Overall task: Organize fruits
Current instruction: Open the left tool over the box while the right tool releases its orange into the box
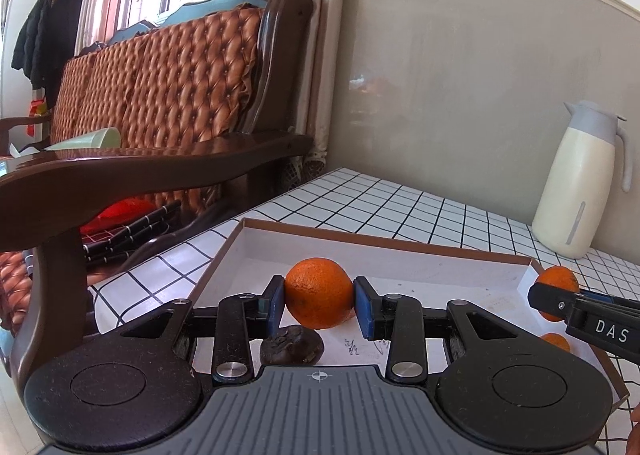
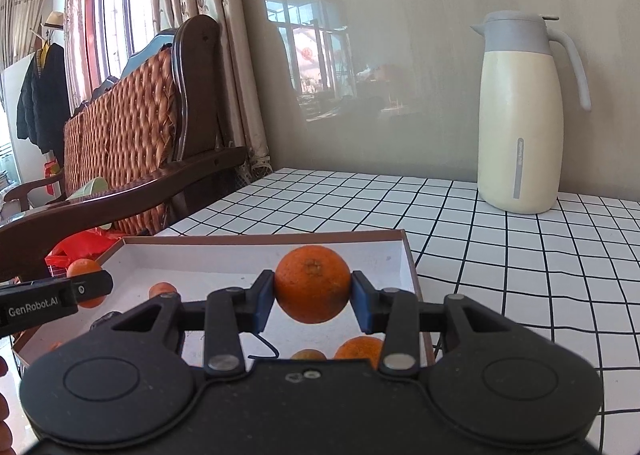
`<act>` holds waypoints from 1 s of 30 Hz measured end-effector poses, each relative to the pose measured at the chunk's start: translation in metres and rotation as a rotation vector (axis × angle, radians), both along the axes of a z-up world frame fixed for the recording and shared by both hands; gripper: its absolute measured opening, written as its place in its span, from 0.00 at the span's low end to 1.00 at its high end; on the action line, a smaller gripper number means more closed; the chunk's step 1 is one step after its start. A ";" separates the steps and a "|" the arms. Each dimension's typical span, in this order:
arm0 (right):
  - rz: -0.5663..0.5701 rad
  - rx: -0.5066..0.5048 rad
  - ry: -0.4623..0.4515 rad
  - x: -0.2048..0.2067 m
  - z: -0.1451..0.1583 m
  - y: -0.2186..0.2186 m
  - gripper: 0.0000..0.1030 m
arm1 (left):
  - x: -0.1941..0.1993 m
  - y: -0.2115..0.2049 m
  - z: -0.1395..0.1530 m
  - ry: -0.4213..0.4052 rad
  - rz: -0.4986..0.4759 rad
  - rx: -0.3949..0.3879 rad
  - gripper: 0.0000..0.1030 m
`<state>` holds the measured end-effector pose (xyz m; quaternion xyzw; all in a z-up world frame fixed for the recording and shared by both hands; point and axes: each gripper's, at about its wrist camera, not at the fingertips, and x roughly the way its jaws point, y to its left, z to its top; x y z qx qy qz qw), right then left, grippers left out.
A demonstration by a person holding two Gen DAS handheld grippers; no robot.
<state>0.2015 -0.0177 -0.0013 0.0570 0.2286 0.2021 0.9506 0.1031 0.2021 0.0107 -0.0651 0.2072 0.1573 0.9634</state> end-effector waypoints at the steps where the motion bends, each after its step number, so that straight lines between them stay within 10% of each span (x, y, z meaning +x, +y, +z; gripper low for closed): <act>1: -0.001 -0.004 0.004 0.001 -0.001 0.001 0.31 | 0.001 0.001 0.000 0.001 0.000 -0.003 0.36; 6: -0.008 -0.029 0.047 0.012 -0.005 0.005 0.34 | 0.010 0.003 -0.002 0.013 0.005 -0.009 0.36; 7: -0.014 -0.035 0.048 0.013 -0.005 0.006 0.42 | 0.012 0.004 -0.001 0.014 0.006 -0.006 0.37; 8: -0.028 -0.040 0.047 0.013 -0.003 0.007 0.72 | 0.014 0.004 -0.001 0.017 0.008 -0.004 0.43; 10: -0.069 0.004 -0.012 0.003 0.007 0.001 0.94 | 0.011 0.003 0.006 -0.012 0.031 -0.008 0.99; 15: -0.075 0.034 -0.106 -0.013 0.024 -0.010 0.94 | 0.001 -0.013 0.023 -0.066 0.016 0.098 1.00; 30: -0.036 -0.005 -0.083 -0.036 0.031 -0.025 0.94 | -0.022 -0.013 0.023 -0.022 0.044 0.081 1.00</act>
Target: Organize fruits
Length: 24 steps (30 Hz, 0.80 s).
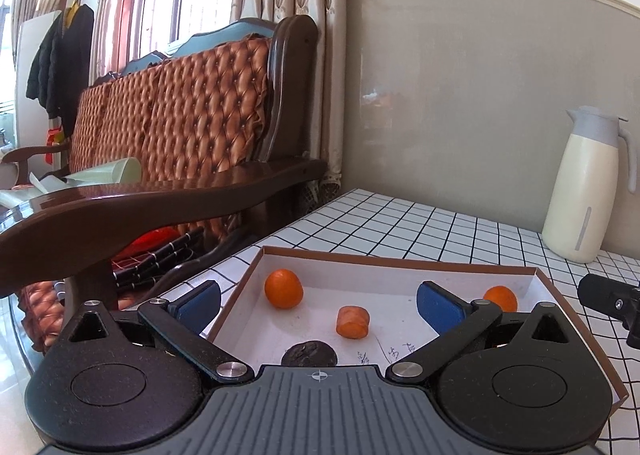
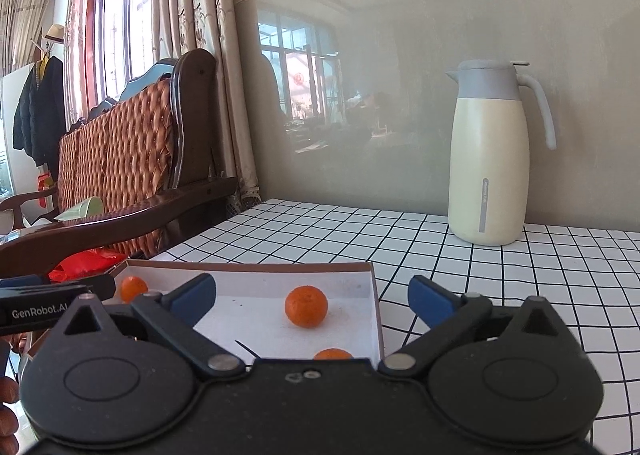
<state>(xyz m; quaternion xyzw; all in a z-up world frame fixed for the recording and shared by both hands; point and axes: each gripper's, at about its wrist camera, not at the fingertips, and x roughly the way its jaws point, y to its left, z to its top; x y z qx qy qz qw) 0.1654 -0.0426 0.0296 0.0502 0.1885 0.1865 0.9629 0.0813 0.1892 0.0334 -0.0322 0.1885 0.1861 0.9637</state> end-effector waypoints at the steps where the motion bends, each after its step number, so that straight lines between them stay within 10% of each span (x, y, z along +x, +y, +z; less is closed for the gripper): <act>1: 0.005 -0.001 0.003 -0.004 0.003 -0.002 0.94 | -0.003 -0.001 0.001 0.008 -0.002 -0.005 1.00; 24: -0.040 -0.008 -0.010 -0.151 0.075 -0.069 0.94 | -0.163 -0.081 0.081 0.009 -0.149 0.021 1.00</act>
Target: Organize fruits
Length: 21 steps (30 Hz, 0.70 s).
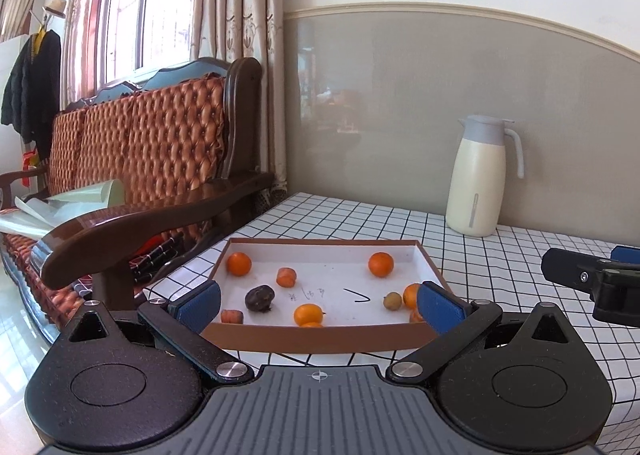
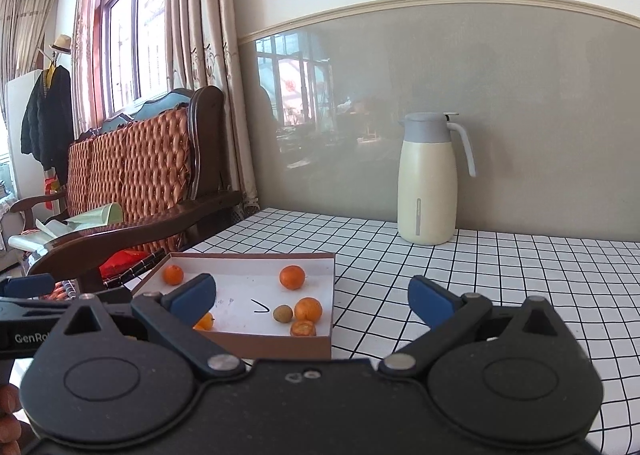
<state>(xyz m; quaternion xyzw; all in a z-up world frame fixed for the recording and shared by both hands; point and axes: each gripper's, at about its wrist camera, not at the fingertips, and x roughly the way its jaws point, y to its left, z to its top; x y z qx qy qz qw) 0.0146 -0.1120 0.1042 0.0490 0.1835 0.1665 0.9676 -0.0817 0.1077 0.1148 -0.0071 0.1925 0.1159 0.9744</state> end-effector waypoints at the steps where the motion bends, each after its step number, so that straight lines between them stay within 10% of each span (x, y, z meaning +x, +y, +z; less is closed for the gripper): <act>1: -0.001 0.003 0.002 0.000 0.000 0.000 0.94 | -0.001 0.000 0.001 -0.002 -0.003 0.000 1.00; 21: -0.014 -0.006 0.015 0.005 -0.010 0.007 0.94 | 0.015 0.013 -0.011 0.018 0.025 -0.046 1.00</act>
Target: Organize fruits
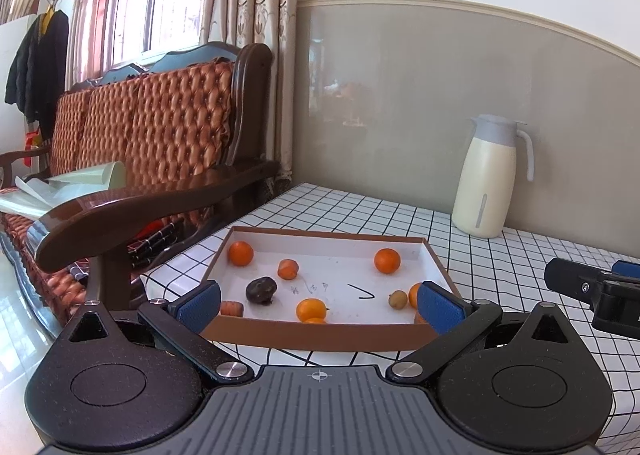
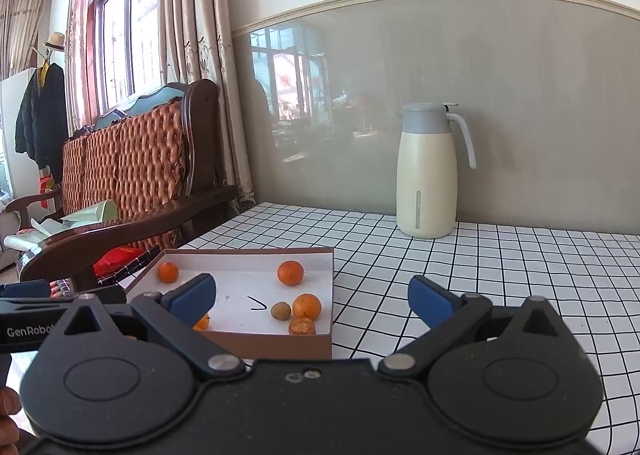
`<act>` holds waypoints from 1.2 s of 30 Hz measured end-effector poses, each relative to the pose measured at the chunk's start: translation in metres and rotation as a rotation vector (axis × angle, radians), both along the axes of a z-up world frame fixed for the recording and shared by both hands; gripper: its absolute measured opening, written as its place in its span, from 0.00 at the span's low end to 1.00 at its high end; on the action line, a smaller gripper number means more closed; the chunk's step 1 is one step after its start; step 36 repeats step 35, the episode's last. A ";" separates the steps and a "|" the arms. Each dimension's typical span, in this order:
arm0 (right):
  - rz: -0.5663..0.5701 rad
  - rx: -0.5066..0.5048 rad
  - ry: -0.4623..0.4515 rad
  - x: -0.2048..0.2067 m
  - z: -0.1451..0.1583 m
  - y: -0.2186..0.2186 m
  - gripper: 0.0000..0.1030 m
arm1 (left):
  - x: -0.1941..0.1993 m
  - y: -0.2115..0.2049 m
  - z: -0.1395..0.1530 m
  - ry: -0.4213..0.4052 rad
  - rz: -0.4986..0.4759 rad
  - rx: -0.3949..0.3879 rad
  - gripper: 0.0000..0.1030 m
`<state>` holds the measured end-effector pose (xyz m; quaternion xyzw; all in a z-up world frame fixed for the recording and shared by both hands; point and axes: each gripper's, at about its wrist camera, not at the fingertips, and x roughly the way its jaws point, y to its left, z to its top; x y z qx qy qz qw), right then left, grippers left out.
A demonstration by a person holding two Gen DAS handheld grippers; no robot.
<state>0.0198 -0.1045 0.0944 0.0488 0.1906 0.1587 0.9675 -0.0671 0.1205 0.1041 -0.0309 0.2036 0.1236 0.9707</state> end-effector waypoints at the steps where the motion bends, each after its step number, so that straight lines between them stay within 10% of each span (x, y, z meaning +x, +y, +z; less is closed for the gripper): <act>1: 0.000 0.000 0.000 0.000 0.000 0.000 0.94 | 0.000 0.000 -0.001 0.000 0.001 0.001 1.00; 36: 0.002 0.017 0.018 0.010 -0.006 0.001 0.94 | 0.012 0.007 -0.005 -0.051 -0.033 -0.061 1.00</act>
